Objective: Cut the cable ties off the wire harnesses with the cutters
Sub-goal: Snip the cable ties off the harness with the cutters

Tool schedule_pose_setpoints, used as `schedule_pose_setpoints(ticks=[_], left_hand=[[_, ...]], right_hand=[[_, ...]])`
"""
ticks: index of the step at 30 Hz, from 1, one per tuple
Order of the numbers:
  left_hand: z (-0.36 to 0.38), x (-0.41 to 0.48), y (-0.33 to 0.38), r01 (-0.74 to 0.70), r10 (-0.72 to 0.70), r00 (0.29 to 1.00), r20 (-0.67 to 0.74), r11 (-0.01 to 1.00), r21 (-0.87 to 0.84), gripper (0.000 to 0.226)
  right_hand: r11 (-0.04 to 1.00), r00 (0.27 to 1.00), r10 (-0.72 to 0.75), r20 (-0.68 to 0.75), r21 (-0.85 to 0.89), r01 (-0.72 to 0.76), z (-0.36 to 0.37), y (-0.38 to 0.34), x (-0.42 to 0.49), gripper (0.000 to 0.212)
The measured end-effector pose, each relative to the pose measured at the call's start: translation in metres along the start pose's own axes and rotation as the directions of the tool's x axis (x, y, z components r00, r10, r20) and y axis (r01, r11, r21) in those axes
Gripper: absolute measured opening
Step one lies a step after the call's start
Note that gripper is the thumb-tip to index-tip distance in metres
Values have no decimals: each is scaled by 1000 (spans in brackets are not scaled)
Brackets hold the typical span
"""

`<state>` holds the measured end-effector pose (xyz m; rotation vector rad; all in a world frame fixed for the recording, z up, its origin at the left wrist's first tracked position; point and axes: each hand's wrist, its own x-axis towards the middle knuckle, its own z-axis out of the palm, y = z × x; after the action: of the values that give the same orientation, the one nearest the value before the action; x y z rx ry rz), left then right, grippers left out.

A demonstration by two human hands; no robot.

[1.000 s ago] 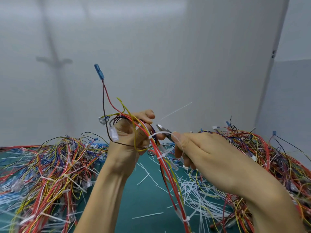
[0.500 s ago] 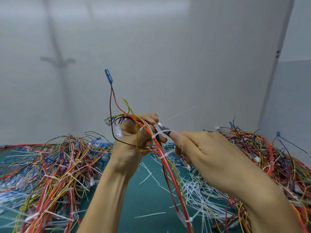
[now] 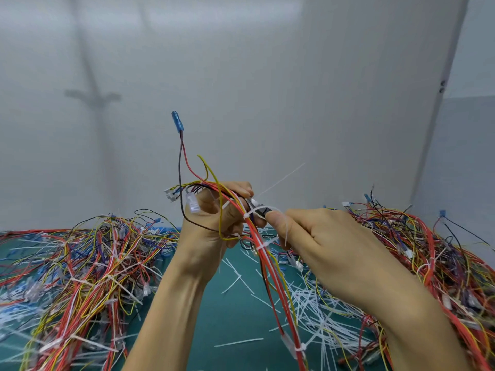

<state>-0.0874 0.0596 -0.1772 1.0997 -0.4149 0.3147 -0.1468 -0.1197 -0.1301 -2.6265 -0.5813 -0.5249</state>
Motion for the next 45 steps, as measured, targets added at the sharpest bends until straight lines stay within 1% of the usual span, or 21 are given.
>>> schedule_pose_setpoints(ticks=[1,3,4,7,9,11,14,15,18,20,21,23,26,28,31,33,35,40,41,42,45], left_hand=[[3,1,3,-50,50,998,22,999,-9,81],[6,0,7,-135,132,984,122,991,21,45],[7,1,8,-144,138,981,139,989,34,37],[7,1,10,-149,137,980,147,986,75,30],[7,2,13,-118,102,988,114,983,140,26],[3,5,13,-67,60,998,36,967,247,21],[-5,7,15,36,-44,999,11,910,414,6],[-9,8,13,58,-72,997,11,875,481,16],[-7,8,13,130,-154,988,-15,778,614,6],[-5,7,10,126,-150,988,-18,752,647,7],[-4,7,9,114,-145,989,-8,744,658,11],[-3,6,8,99,-147,989,15,739,666,19],[0,6,7,98,-157,987,33,751,653,17],[-1,6,7,84,-139,990,33,752,654,15],[-1,6,8,105,-133,991,-2,775,624,10],[0,6,11,140,-145,989,-37,813,566,15],[-1,5,11,157,-143,987,-69,824,544,18],[1,5,14,208,-179,978,-106,809,550,15],[2,5,15,202,-167,979,-115,780,592,18],[2,5,15,182,-130,983,-128,717,672,19],[4,3,15,103,85,986,-144,370,923,17]], right_hand=[[1000,1000,-2,3,8,2,1,0,1,68],[1000,1000,-1,9,26,1,2,1,2,68],[999,1000,1,9,39,-1,2,2,2,68],[997,1000,4,-9,83,-3,3,5,2,69],[995,998,35,-43,92,-31,3,8,2,71],[990,990,112,-83,93,-104,4,11,3,72],[964,967,220,-124,176,-197,8,17,7,79],[947,959,250,-138,239,-212,9,18,9,83],[845,938,320,-130,486,-221,11,19,15,87],[801,945,312,-96,562,-207,14,18,16,88],[796,948,308,-85,569,-208,17,17,17,85],[800,944,320,-83,557,-222,24,16,18,69],[802,934,349,-78,541,-255,37,18,23,38],[777,932,359,-51,569,-268,44,22,27,25],[793,927,366,-79,549,-266,49,27,29,24],[806,916,386,-111,524,-275,50,30,28,26],[789,913,398,-88,541,-292,49,32,29,23],[558,929,355,104,773,-300,48,31,29,6],[536,932,344,114,791,-295,48,30,29,5],[524,935,335,115,802,-287,48,29,29,4],[548,941,330,74,797,-255,50,26,29,8]])
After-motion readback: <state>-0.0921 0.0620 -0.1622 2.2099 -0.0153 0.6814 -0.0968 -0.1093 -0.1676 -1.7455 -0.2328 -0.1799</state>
